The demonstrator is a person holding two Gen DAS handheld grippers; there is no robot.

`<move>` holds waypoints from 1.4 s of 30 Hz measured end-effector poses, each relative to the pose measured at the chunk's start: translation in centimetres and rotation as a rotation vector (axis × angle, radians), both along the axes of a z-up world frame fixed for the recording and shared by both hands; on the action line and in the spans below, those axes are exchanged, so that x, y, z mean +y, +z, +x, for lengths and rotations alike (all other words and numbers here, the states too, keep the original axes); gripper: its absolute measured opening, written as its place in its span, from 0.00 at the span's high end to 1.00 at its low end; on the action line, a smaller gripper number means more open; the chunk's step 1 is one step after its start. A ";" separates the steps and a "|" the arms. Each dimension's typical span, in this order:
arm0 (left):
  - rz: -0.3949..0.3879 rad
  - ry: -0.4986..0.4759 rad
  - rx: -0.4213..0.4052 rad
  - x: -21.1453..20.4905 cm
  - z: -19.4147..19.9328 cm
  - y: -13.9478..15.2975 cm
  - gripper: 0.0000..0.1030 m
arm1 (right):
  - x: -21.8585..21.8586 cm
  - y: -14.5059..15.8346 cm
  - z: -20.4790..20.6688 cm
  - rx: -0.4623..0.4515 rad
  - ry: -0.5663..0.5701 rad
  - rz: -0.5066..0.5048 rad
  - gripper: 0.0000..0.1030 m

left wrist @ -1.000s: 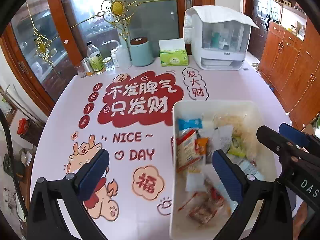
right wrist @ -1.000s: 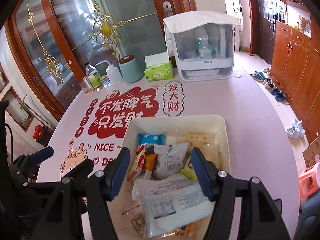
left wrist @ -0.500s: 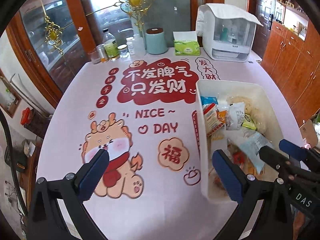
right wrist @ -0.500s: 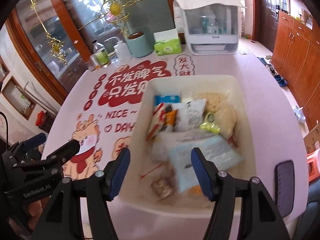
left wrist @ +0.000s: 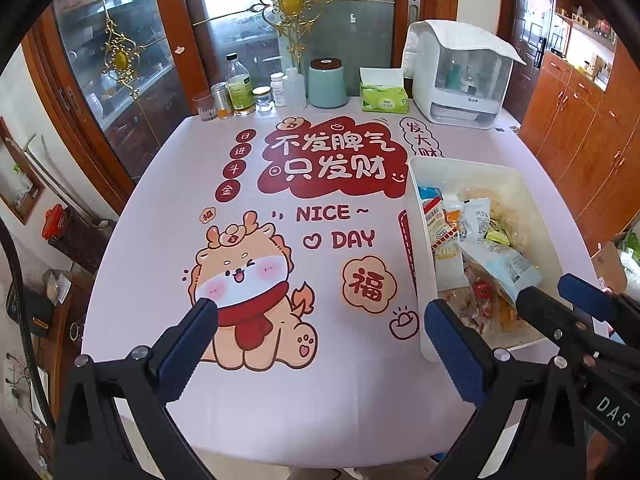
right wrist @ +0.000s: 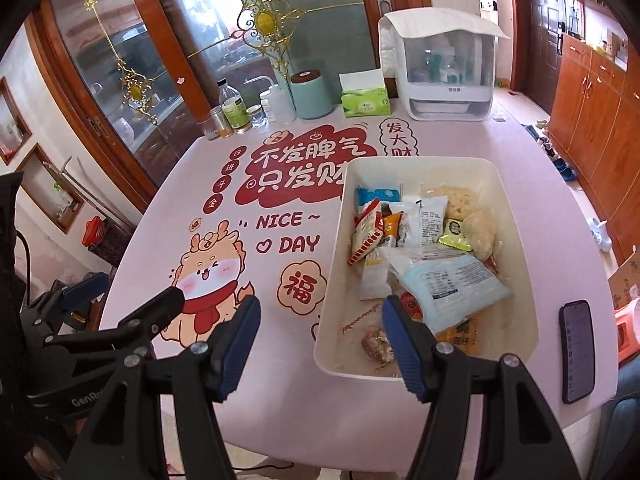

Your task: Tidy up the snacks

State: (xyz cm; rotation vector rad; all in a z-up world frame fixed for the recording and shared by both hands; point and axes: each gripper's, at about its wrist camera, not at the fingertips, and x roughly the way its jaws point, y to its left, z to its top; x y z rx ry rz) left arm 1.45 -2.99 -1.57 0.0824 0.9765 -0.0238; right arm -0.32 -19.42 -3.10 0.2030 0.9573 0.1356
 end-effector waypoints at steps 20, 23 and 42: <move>0.008 -0.035 -0.008 -0.1 -0.6 0.3 0.01 | 0.8 0.7 -1.2 0.004 -0.033 -0.025 0.38; 0.008 -0.035 -0.007 -0.1 -0.6 0.4 0.01 | 0.9 0.7 -1.4 0.002 -0.032 -0.026 0.38; 0.009 -0.034 -0.003 0.2 -0.5 0.3 0.01 | 1.3 1.4 -1.5 -0.010 -0.027 -0.037 0.38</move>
